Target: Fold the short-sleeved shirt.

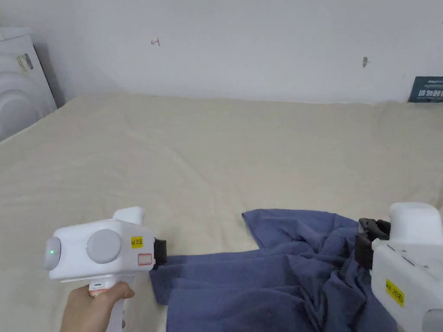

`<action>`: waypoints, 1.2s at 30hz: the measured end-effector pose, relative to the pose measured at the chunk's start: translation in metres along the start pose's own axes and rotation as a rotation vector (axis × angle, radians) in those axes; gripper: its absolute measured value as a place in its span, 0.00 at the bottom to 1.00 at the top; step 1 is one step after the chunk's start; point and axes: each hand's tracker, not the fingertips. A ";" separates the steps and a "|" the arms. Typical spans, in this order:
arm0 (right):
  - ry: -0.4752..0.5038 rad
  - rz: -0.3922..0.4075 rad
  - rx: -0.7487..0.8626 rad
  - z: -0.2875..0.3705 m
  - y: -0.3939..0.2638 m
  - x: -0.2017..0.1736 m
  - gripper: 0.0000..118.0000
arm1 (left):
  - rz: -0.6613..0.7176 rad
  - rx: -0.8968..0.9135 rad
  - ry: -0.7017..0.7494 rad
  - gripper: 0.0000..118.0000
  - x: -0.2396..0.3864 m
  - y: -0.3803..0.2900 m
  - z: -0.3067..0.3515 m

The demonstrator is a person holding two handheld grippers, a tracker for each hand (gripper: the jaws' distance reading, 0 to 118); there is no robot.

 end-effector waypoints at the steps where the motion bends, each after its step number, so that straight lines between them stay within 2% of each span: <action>1: -0.001 0.004 -0.006 -0.002 0.000 -0.001 0.00 | -0.015 -0.006 0.009 0.00 -0.001 0.001 -0.005; 6: -0.013 0.020 -0.026 -0.010 -0.002 0.002 0.00 | 0.002 -0.038 0.008 0.00 0.003 0.008 -0.023; 7: -0.016 0.017 -0.032 -0.011 -0.002 0.003 0.00 | 0.005 -0.049 0.000 0.09 0.002 0.009 -0.029; 8: -0.017 0.013 -0.036 -0.012 -0.002 0.004 0.00 | 0.007 -0.054 0.007 0.41 0.002 0.010 -0.034; 9: -0.017 0.008 -0.042 -0.014 -0.002 0.006 0.00 | 0.005 -0.059 0.012 0.62 0.002 0.011 -0.040; 10: -0.016 0.004 -0.045 -0.014 -0.002 0.007 0.00 | -0.002 -0.069 0.028 0.72 0.000 0.012 -0.049; 13: -0.022 0.007 -0.051 -0.016 -0.003 0.009 0.00 | -0.024 -0.110 0.068 0.74 0.000 0.012 -0.062; 20: -0.009 -0.020 -0.069 -0.022 -0.007 0.013 0.00 | -0.131 -0.102 0.077 0.96 0.013 -0.004 -0.087; 21: -0.001 -0.020 -0.073 -0.022 -0.007 0.013 0.00 | -0.170 -0.101 0.132 0.96 0.017 -0.007 -0.089; 23: 0.001 -0.003 -0.077 -0.023 -0.008 0.012 0.00 | -0.189 -0.092 0.157 0.96 0.022 -0.007 -0.088; 25: 0.000 0.021 -0.081 -0.026 -0.008 0.013 0.00 | -0.142 -0.118 0.167 0.96 0.022 -0.001 -0.087; 28: 0.006 0.024 -0.091 -0.031 -0.004 0.018 0.00 | -0.128 -0.106 0.173 0.89 0.023 -0.002 -0.083; 31: 0.012 0.015 -0.097 -0.038 0.003 0.023 0.00 | -0.152 -0.064 0.191 0.65 0.029 -0.005 -0.072; 33: 0.004 0.012 -0.101 -0.043 0.008 0.026 0.00 | -0.189 -0.043 0.181 0.44 0.035 -0.008 -0.070; 34: 0.000 0.010 -0.102 -0.045 0.011 0.028 0.00 | -0.199 -0.042 0.182 0.32 0.043 -0.013 -0.067; 35: -0.001 0.009 -0.101 -0.046 0.012 0.029 0.00 | -0.216 -0.027 0.186 0.08 0.048 -0.016 -0.066; 36: -0.003 0.008 -0.101 -0.048 0.014 0.030 0.00 | -0.235 -0.009 0.158 0.05 0.053 -0.019 -0.066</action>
